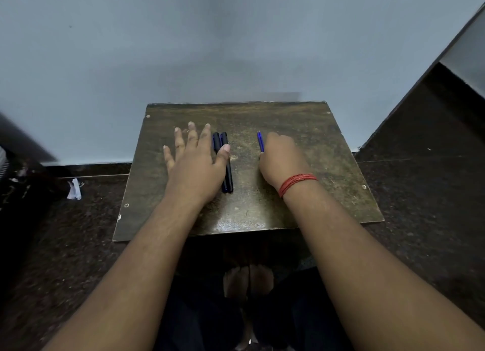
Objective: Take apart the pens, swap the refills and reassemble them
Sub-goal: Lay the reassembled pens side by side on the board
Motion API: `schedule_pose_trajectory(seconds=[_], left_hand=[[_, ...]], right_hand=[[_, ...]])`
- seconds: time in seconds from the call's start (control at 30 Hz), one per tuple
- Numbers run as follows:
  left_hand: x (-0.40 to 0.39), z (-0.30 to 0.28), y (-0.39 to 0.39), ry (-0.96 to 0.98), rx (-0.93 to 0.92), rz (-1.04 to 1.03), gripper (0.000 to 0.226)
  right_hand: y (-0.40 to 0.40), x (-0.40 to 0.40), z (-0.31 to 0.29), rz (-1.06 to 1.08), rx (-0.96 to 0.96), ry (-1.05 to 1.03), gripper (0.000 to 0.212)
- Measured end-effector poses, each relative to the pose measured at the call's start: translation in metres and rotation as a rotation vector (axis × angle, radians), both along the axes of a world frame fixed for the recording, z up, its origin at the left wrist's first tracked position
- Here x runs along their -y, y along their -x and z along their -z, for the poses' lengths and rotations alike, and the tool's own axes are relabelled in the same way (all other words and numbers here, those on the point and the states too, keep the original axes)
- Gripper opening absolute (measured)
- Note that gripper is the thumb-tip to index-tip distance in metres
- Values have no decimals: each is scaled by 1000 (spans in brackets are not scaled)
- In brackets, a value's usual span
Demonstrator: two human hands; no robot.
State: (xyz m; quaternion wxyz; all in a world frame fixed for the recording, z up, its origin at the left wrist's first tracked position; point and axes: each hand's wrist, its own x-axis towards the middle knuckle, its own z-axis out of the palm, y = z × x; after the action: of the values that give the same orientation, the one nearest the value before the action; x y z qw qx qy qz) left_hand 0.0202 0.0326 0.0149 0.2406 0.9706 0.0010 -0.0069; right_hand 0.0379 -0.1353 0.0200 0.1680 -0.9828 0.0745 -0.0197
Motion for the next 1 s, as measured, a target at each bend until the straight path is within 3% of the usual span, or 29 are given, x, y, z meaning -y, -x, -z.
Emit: schedule_pose_trajectory(seconds=[1.0], left_hand=[[5,10,4,-64,36,17,70]], right_hand=[[-3,-10,15,11,84,21,10]])
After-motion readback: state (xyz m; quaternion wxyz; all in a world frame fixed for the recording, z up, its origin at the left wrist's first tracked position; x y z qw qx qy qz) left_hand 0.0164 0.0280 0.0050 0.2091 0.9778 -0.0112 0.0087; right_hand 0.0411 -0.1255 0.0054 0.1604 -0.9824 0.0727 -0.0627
